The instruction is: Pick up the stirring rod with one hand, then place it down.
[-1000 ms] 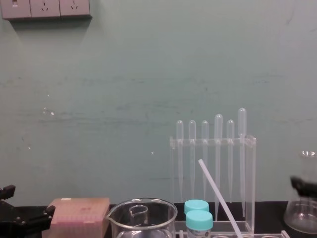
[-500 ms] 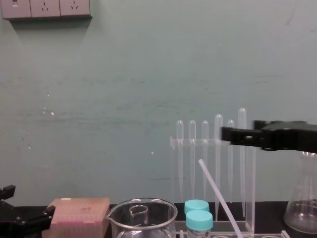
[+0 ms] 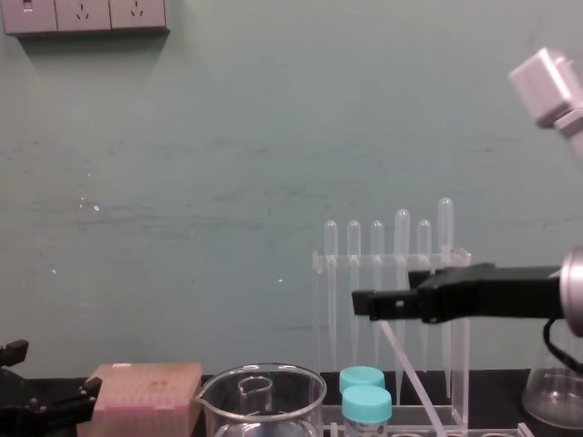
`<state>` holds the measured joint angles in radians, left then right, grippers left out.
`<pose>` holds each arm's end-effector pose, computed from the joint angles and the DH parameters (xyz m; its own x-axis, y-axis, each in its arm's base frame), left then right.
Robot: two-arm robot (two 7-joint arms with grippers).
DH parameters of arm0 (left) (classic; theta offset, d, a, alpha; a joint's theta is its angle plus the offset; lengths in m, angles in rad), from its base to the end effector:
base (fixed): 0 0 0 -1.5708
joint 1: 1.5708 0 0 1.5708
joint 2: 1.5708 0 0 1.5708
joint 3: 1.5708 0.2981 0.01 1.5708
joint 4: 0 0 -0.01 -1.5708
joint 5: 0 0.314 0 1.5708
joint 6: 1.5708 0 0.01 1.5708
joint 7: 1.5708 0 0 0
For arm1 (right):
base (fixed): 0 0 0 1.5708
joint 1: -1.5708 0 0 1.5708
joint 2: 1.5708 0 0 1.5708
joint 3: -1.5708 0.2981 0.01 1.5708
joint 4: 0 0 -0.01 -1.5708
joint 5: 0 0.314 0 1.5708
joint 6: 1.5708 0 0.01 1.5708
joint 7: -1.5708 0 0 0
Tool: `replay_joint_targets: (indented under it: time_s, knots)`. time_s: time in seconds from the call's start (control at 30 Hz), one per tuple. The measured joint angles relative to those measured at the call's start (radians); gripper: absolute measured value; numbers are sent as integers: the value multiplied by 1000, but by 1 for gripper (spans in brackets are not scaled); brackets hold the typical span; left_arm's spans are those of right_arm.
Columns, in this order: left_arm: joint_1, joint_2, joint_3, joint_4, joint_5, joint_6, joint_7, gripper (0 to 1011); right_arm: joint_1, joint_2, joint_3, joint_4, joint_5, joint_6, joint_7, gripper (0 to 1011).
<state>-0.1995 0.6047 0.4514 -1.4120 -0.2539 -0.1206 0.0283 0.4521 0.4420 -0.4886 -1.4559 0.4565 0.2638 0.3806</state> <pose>0.3643 0.0859 -0.3098 0.2923 0.8803 0.3737 -0.9552 0.2873 0.0702 0.4281 -0.0077 -0.2154 0.6783 -0.7325 0.0579 0.7283 0.6598 -0.1852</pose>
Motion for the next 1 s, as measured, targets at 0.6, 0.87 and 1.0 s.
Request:
replay_joint_targets:
  time_s: [0.6,0.87,1.0]
  knots:
    - [0,0,0,0,0,0,0,1000,59,-67,-23,122,-71,51,18,1003]
    - [0,0,0,0,0,0,0,1000,59,-68,-24,123,-73,51,19,1003]
    - [0,0,0,0,0,0,0,1000,59,-67,-24,122,-72,51,19,968]
